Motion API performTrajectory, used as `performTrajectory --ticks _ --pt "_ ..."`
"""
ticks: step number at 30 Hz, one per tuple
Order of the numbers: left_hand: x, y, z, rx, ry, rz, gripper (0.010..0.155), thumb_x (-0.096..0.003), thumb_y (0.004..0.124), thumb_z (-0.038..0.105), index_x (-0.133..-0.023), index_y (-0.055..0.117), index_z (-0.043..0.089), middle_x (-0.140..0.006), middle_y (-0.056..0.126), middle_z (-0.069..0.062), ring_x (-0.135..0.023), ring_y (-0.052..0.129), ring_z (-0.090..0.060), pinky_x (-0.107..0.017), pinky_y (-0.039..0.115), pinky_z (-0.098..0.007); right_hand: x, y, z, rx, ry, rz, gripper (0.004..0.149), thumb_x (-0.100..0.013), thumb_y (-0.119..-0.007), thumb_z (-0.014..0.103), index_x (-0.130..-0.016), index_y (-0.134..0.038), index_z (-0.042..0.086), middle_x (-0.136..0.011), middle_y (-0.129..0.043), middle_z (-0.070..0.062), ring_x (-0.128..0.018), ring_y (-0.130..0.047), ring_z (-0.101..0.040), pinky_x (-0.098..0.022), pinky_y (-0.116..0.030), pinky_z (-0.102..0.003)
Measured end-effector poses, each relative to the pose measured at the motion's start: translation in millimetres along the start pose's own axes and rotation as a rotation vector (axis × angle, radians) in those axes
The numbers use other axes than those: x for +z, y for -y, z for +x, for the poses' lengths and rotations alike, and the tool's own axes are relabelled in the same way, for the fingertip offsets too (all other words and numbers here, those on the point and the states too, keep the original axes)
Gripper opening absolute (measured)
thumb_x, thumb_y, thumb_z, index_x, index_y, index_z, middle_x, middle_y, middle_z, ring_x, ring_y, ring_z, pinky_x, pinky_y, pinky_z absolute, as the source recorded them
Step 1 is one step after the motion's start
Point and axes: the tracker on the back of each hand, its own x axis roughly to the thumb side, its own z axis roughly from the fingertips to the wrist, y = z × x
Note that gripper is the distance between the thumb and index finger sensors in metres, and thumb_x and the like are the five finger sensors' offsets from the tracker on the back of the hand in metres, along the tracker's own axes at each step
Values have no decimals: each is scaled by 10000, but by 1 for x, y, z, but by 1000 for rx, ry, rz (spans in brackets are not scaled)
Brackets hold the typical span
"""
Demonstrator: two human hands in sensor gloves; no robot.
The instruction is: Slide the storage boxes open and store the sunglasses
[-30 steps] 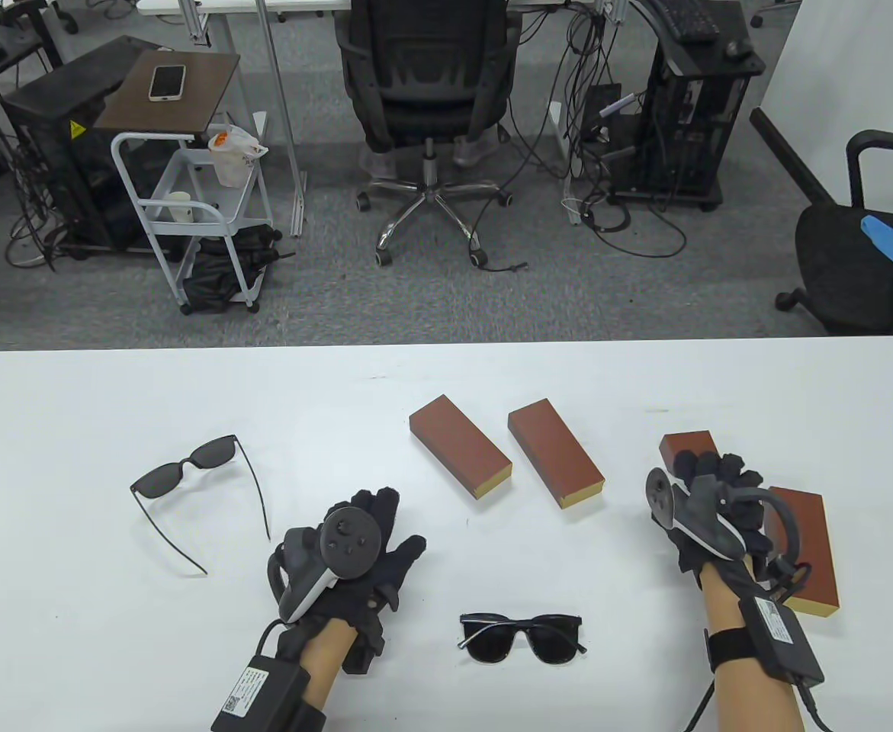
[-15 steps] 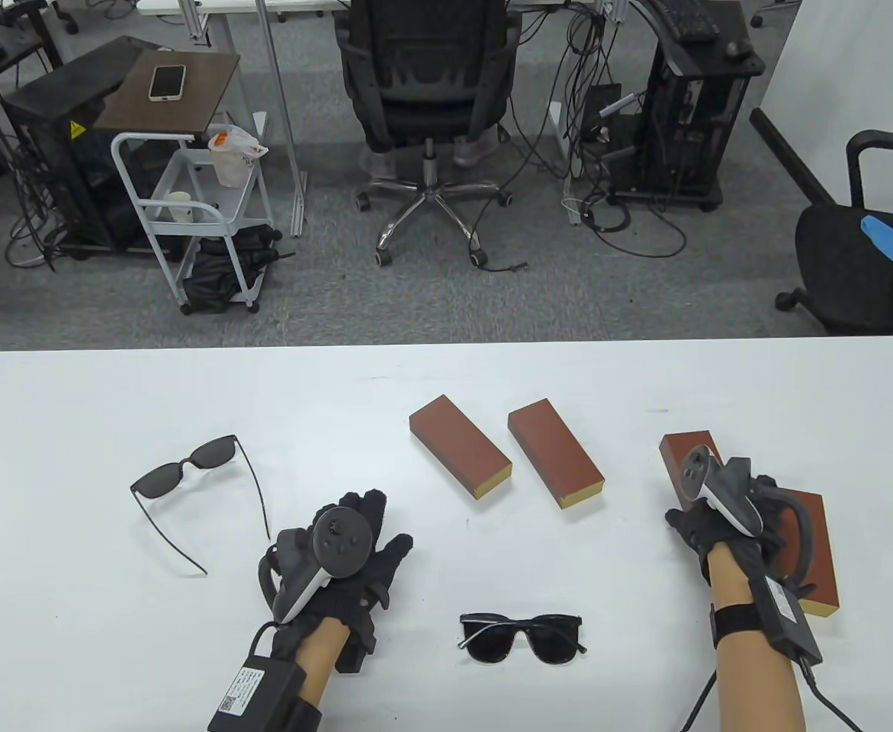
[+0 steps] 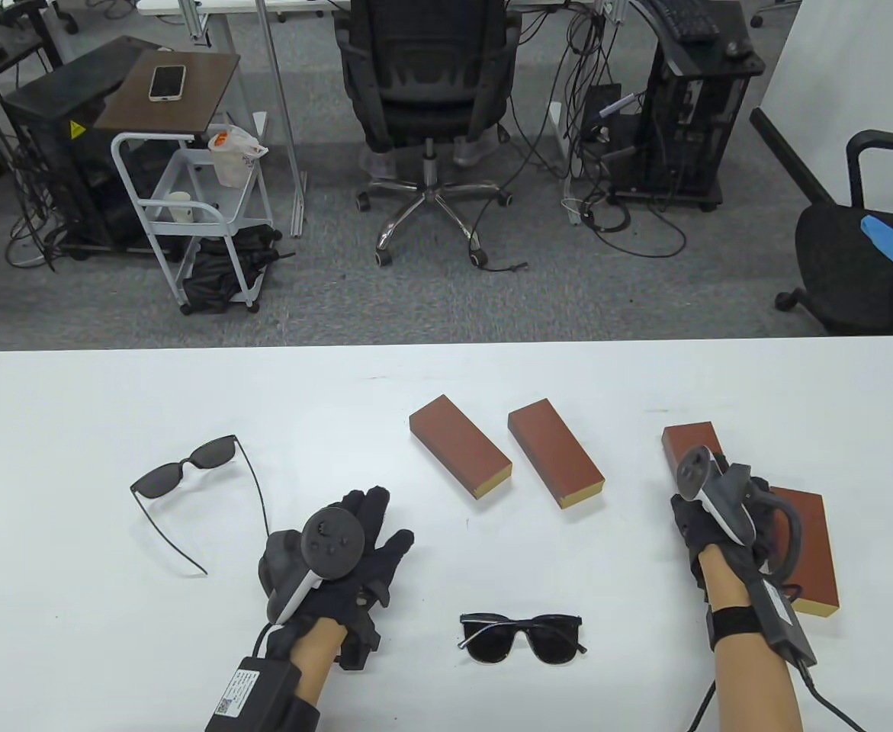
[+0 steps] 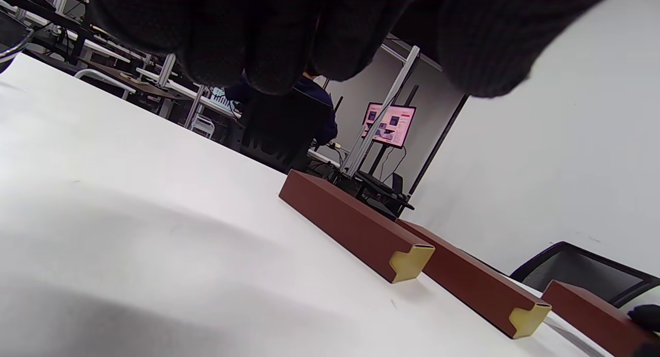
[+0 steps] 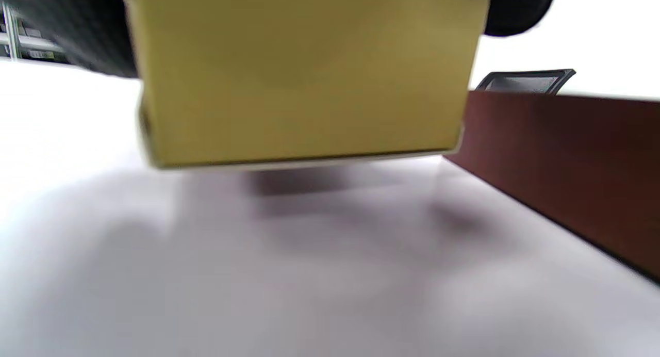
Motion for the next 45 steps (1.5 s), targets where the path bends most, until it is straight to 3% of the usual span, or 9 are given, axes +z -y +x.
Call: performTrajectory --ticks 5,10,19,25,32,39,45 --pt "0 1 6 -19 53 -10 743 -390 800 644 -1042 705 301 -1085 738 -71 -958 741 -399 -654 653 -600 10 24 -6 -107 86 -68 784 -280 -794 613 -933 -518 278 -928 -649 -187 -849 -650 -416 -662 -587 -553" --pt "2 4 14 20 134 -42 836 -347 820 714 -1062 671 308 -1100 720 -63 -973 721 -394 -665 640 -603 34 50 7 -104 279 -136 784 -276 -802 616 -931 -527 285 -932 -645 -180 -851 -649 -411 -663 -593 -550" --pt "12 2 43 45 414 19 918 -277 822 779 -1061 648 333 -1102 720 -25 -978 739 -355 -651 680 -582 93 92 61 -210 755 -63 788 -283 -832 581 -941 -513 288 -973 -582 -173 -889 -585 -409 -691 -554 -547" --pt "19 -5 55 64 564 92 950 -247 833 796 -1055 646 334 -1099 715 -16 -983 732 -343 -656 678 -581 123 99 86 -258 919 -7 792 -283 -853 554 -941 -514 273 -990 -564 -162 -902 -567 -409 -699 -546 -542" --pt "21 -3 60 -15 592 76 969 -244 862 776 -1073 603 346 -1134 652 -5 -1027 678 -334 -669 664 -589 142 105 105 -284 1063 64 791 -285 -873 526 -943 -513 274 -1010 -553 -142 -916 -555 -404 -706 -540 -537" --pt "16 1 55 39 572 -8 1016 -240 860 777 -1100 528 349 -1164 587 -9 -1059 625 -336 -681 648 -599 155 103 116 -361 1156 147 779 -297 -871 503 -948 -501 287 -1033 -523 -117 -938 -517 -397 -721 -502 -545" --pt "11 5 50 74 534 -147 1041 -254 881 750 -1117 472 335 -1165 582 -24 -1036 666 -335 -666 666 -604 159 100 122 -403 1171 155 774 -297 -874 499 -945 -507 289 -1034 -524 -115 -938 -518 -396 -719 -501 -547"
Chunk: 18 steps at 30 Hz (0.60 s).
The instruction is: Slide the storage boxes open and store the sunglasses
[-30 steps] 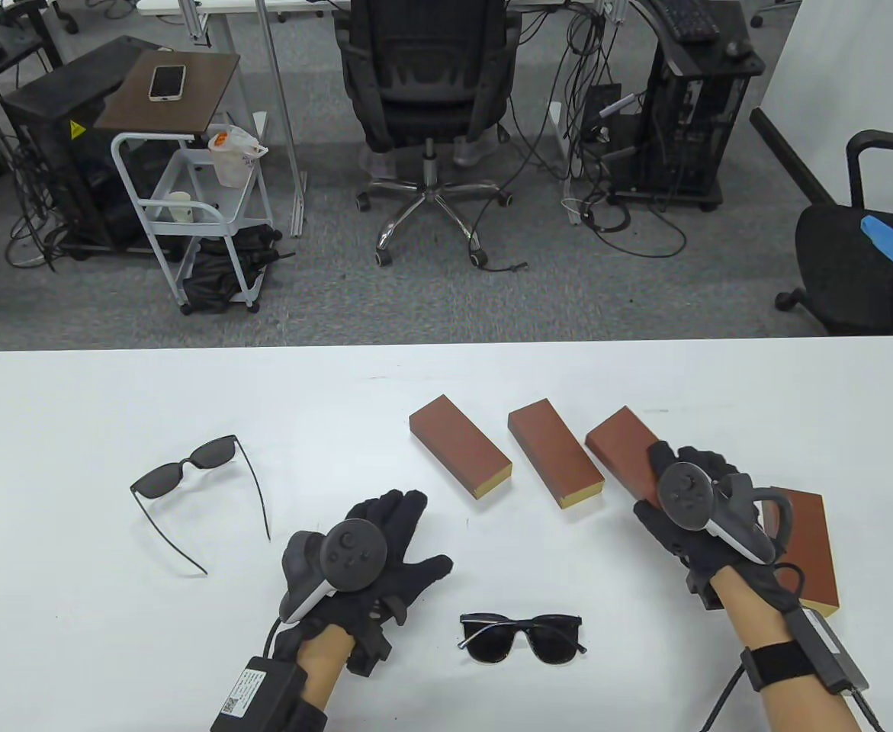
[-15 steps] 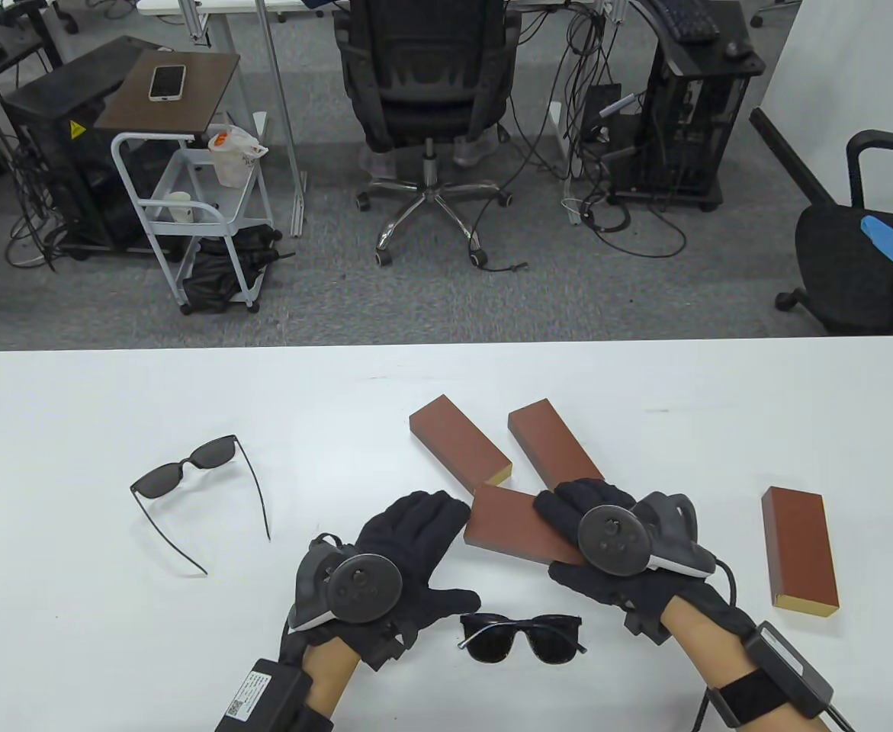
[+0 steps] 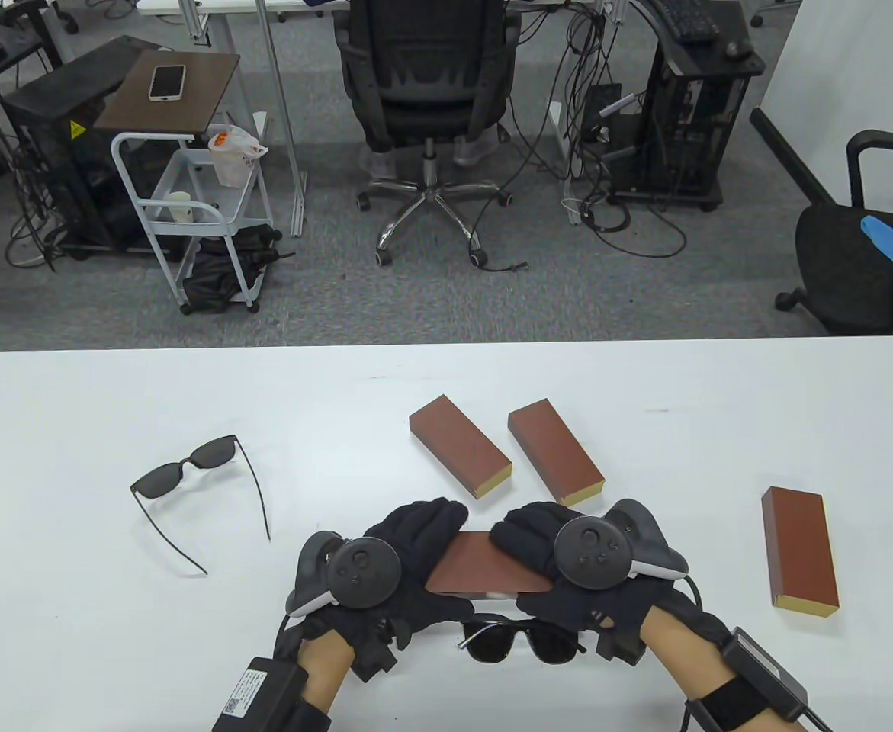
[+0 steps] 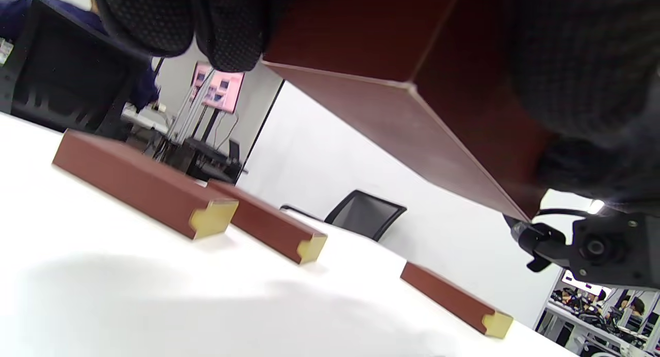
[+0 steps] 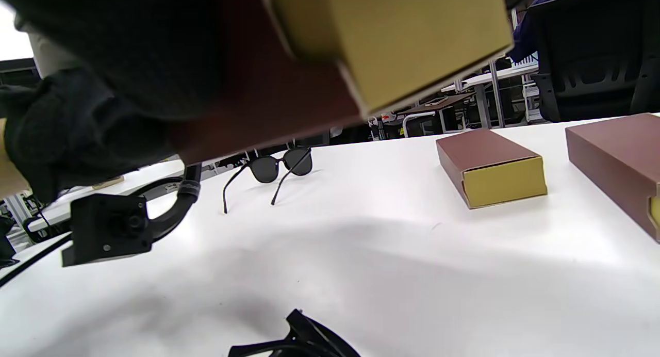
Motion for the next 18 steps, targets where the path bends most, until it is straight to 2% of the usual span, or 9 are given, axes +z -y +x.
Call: performTrajectory --ticks 2,5,9,14,18 --pt "-1 2 -5 40 -26 -75 1064 -260 877 756 -1126 421 340 -1181 534 -25 -1041 654 -332 -669 658 -609 0 -1 -1 -11 1 -3 775 -297 -877 494 -946 -506 289 -1036 -524 -113 -939 -515 -396 -721 -498 -546" --pt "-2 5 -8 73 -37 -123 1036 -275 906 710 -1122 452 323 -1158 582 -33 -1013 695 -330 -658 673 -604 -1 -4 -2 -22 5 -3 774 -296 -879 495 -945 -511 290 -1035 -531 -112 -940 -517 -394 -721 -497 -547" --pt "-3 5 -9 84 -45 -152 968 -283 952 634 -1090 547 287 -1080 696 -48 -913 802 -326 -618 730 -562 0 -10 -2 -22 16 -7 785 -294 -880 504 -948 -502 292 -1031 -534 -118 -937 -526 -394 -718 -506 -545" --pt "-3 5 -10 106 -62 -169 956 -292 966 595 -1087 559 253 -1071 690 -87 -907 786 -356 -631 721 -557 7 -14 -9 -20 -14 -69 827 -288 -869 538 -961 -457 293 -1038 -507 -118 -948 -509 -396 -715 -509 -551" --pt "-2 5 -11 80 -66 -161 952 -295 966 585 -1087 558 250 -1075 684 -85 -912 782 -357 -636 720 -555 16 -17 -24 -90 -103 -29 887 -275 -880 546 -974 -410 270 -1057 -445 -131 -963 -459 -416 -718 -487 -566"
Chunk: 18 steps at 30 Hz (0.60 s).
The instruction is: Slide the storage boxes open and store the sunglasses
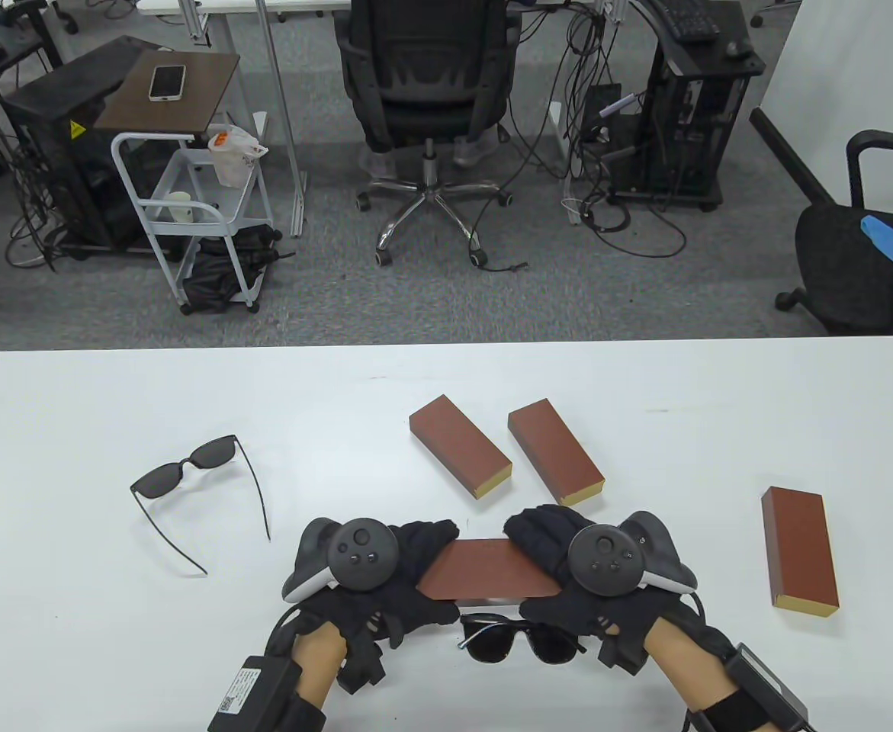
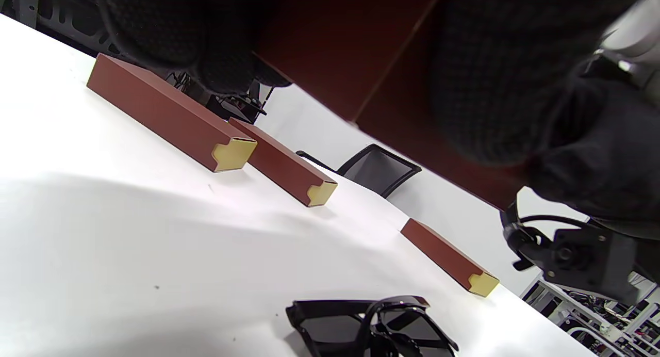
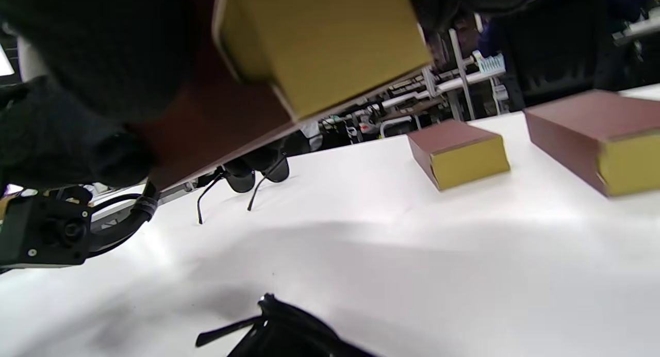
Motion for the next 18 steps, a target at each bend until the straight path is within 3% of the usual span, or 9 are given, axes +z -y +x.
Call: performTrajectory --ticks 11,18 --pt "-1 4 0 -12 4 0 949 -294 973 581 -1087 563 258 -1080 681 -83 -921 784 -348 -641 724 -552 10 -9 -24 -120 -5 -56 895 -224 -965 467 -953 -482 276 -1003 -588 -114 -893 -656 -380 -662 -628 -535" --pt "2 1 -8 -30 -28 5 950 -291 978 578 -1090 553 287 -1101 661 -53 -949 764 -340 -642 711 -564 14 -6 -32 -110 -44 -57 904 -221 -980 438 -953 -476 268 -993 -592 -113 -880 -665 -375 -664 -626 -531"
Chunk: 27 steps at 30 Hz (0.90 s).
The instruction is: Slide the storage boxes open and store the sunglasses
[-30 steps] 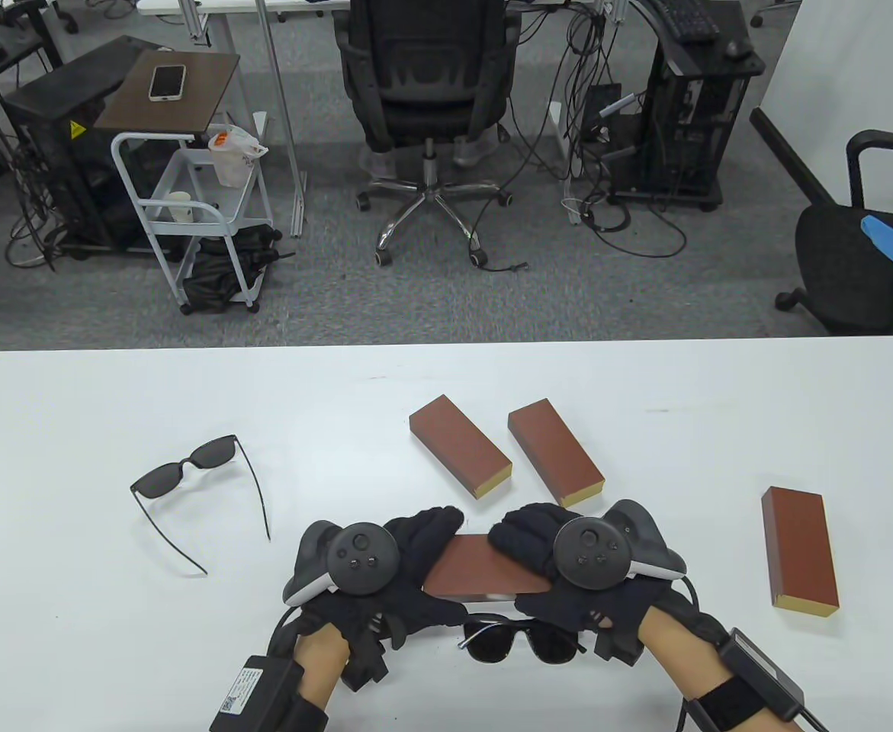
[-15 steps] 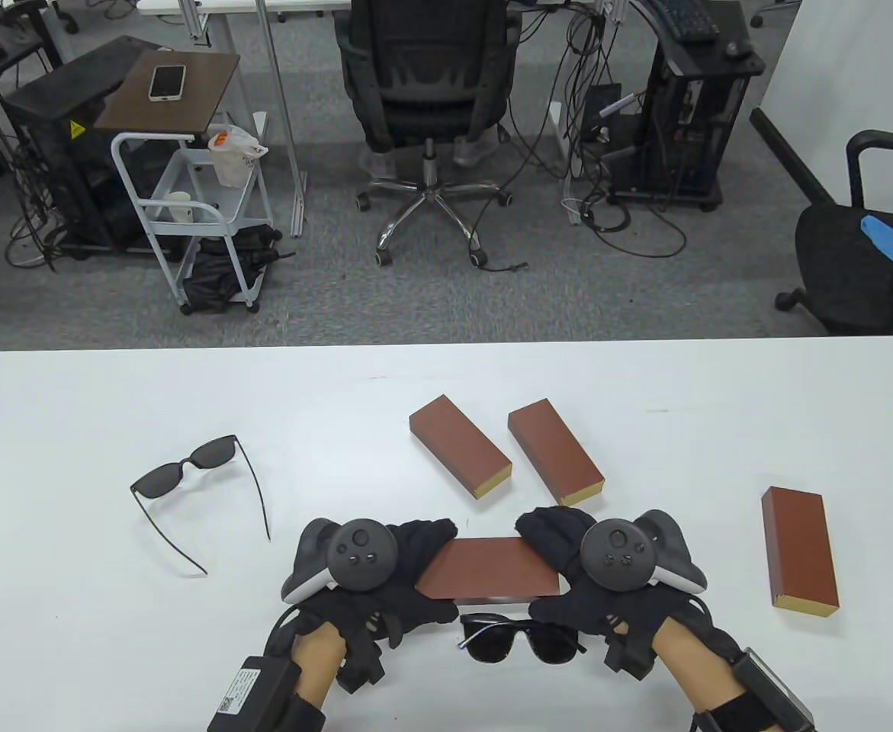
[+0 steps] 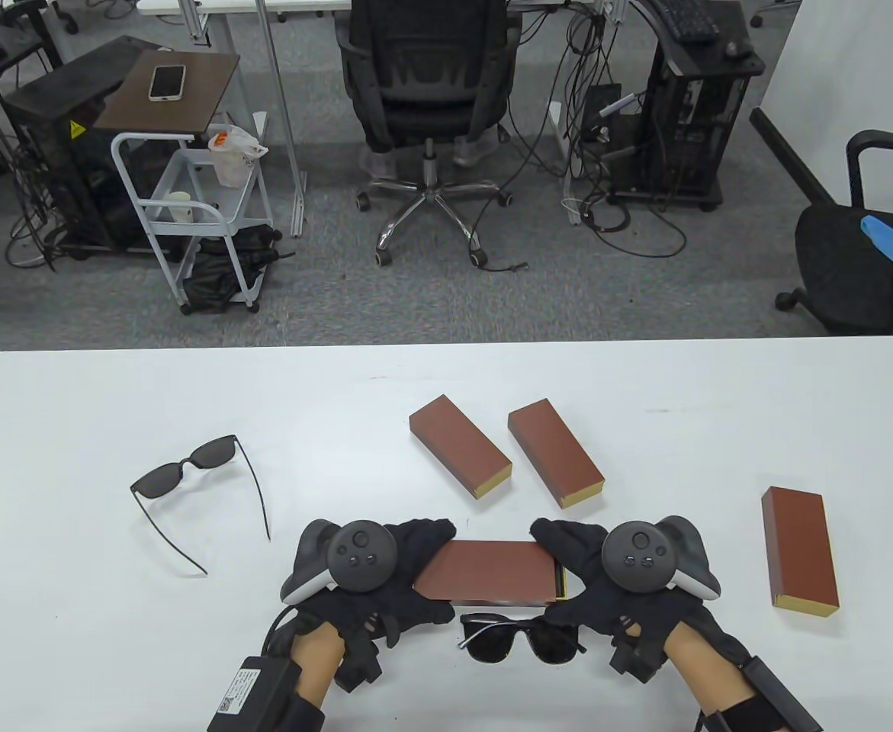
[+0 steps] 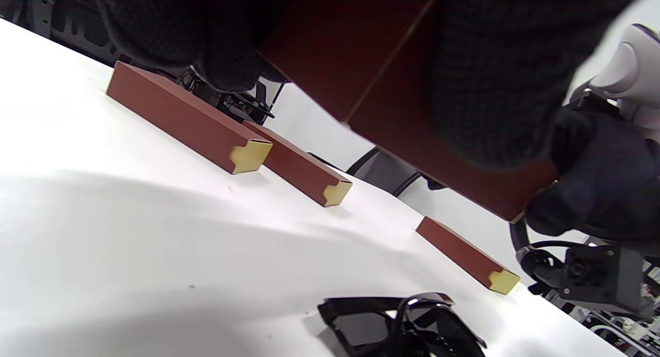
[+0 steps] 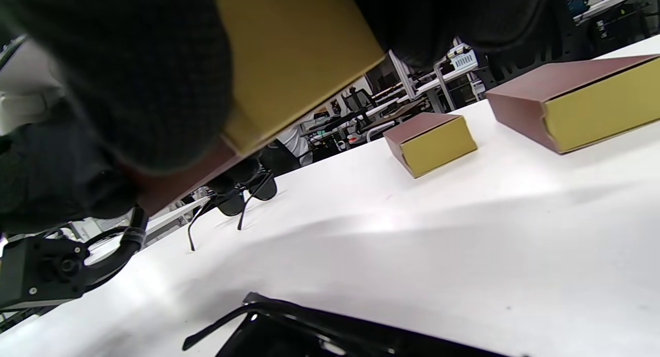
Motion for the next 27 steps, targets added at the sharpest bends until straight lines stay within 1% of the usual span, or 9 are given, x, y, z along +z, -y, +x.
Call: performTrajectory --ticks 3,5,7,13,17,21,24,27 --pt "2 -1 -6 8 -22 3 950 -296 980 567 -1094 544 291 -1110 647 -56 -961 751 -344 -646 707 -568 3 5 -10 -27 -34 -9 889 -232 -984 405 -951 -478 279 -1010 -577 -96 -882 -679 -375 -662 -635 -533" --pt "2 -2 -9 14 -30 12 949 -299 984 555 -1096 541 292 -1115 639 -60 -966 747 -349 -647 706 -569 6 9 -18 -49 -60 -15 877 -236 -989 379 -948 -485 287 -1017 -571 -85 -862 -743 -365 -638 -683 -529" --pt "3 -3 -11 24 -39 4 950 -302 985 544 -1100 533 294 -1121 630 -61 -974 738 -351 -651 703 -571 8 12 -23 -75 -72 -21 869 -240 -992 359 -947 -490 290 -1020 -564 -84 -852 -764 -357 -632 -702 -516" --pt "6 -5 -21 62 -71 16 946 -312 985 526 -1106 518 306 -1132 608 -58 -991 718 -352 -657 699 -569 14 21 -38 -109 -115 -32 851 -243 -995 330 -942 -510 298 -1026 -558 -77 -856 -765 -356 -639 -705 -502" --pt "9 -5 -31 117 -102 26 950 -317 988 512 -1111 504 314 -1141 591 -60 -1004 702 -351 -661 693 -573 19 28 -49 -149 -143 -51 842 -245 -997 312 -939 -521 303 -1030 -557 -72 -859 -761 -361 -644 -705 -497" --pt "10 -5 -33 170 -96 53 956 -320 981 524 -1114 488 323 -1149 573 -58 -1009 692 -351 -662 688 -578 21 31 -53 -208 -142 -68 832 -245 -1000 295 -936 -536 294 -1031 -560 -77 -854 -765 -373 -643 -709 -495" --pt "12 -6 -36 273 -95 89 974 -323 949 591 -1123 464 320 -1162 552 -58 -1023 666 -359 -664 672 -592 22 34 -54 -237 -134 -91 829 -241 -1004 294 -932 -547 291 -1027 -571 -78 -850 -773 -371 -639 -719 -491" --pt "14 -4 -42 463 -143 147 906 -378 862 625 -1129 462 312 -1164 550 -78 -1015 671 -369 -654 673 -593 23 37 -55 -280 -127 -113 828 -241 -1005 294 -932 -549 289 -1028 -572 -78 -849 -773 -373 -638 -721 -490"
